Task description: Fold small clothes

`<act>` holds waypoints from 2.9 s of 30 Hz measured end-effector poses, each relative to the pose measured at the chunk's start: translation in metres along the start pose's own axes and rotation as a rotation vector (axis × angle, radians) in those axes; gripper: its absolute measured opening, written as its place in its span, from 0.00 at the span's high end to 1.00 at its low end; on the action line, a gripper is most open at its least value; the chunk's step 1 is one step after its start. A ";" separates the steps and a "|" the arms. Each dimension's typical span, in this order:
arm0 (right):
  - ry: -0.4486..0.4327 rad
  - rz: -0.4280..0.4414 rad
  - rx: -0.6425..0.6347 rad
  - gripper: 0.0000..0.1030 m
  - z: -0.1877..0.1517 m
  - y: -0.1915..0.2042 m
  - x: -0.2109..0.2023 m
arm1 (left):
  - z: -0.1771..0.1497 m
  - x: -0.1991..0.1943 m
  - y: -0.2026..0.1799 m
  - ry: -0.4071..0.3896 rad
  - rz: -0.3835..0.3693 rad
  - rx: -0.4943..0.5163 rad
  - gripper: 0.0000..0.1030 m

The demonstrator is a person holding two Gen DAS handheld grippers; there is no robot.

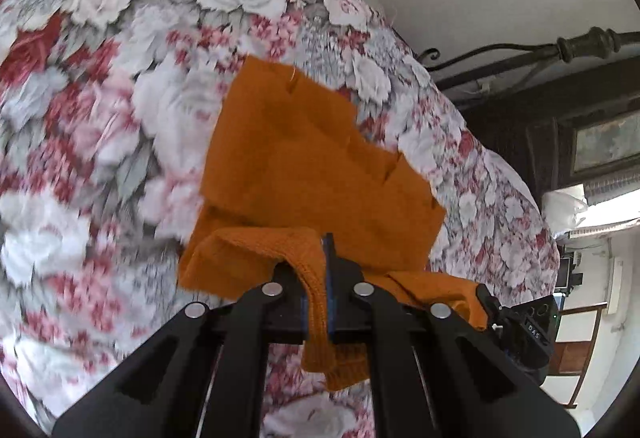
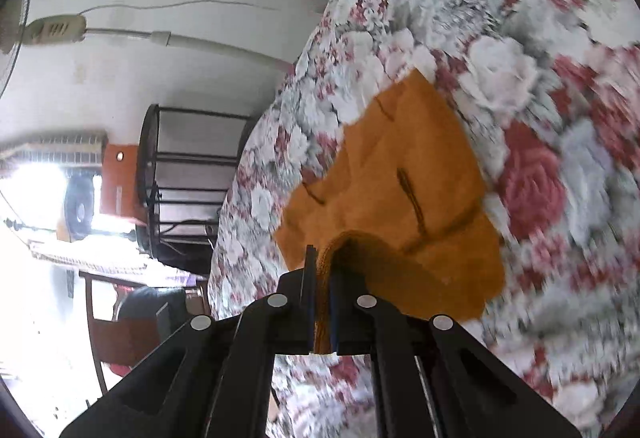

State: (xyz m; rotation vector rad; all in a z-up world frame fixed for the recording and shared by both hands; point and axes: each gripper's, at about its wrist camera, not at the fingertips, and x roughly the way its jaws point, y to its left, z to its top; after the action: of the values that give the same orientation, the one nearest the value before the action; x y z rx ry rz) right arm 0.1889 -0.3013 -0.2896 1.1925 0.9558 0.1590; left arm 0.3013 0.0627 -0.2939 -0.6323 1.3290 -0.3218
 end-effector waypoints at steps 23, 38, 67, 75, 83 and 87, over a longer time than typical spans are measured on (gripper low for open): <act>-0.086 0.034 0.060 0.57 0.083 -0.029 0.042 | 0.077 0.007 0.004 -0.208 0.069 0.007 0.17; 0.012 -0.335 -0.197 1.00 0.075 -0.027 0.109 | 0.058 0.120 -0.025 -0.012 0.499 0.265 0.14; -0.017 -0.288 -0.175 0.84 0.074 -0.014 0.123 | 0.069 0.151 -0.060 -0.073 0.585 0.328 0.08; 0.004 -0.318 -0.293 0.69 0.066 0.014 0.105 | 0.077 0.134 -0.062 -0.075 0.666 0.367 0.04; -0.004 -0.347 -0.222 0.73 0.062 0.015 0.083 | 0.069 0.111 -0.069 -0.074 0.644 0.343 0.05; 0.045 -0.365 -0.306 0.70 0.026 0.027 0.079 | 0.036 0.102 -0.060 0.000 0.590 0.352 0.05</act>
State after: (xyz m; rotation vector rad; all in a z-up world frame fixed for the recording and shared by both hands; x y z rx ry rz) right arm 0.2656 -0.2642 -0.3089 0.7233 1.1276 0.0381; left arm 0.3676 -0.0328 -0.3357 0.0644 1.3533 -0.0664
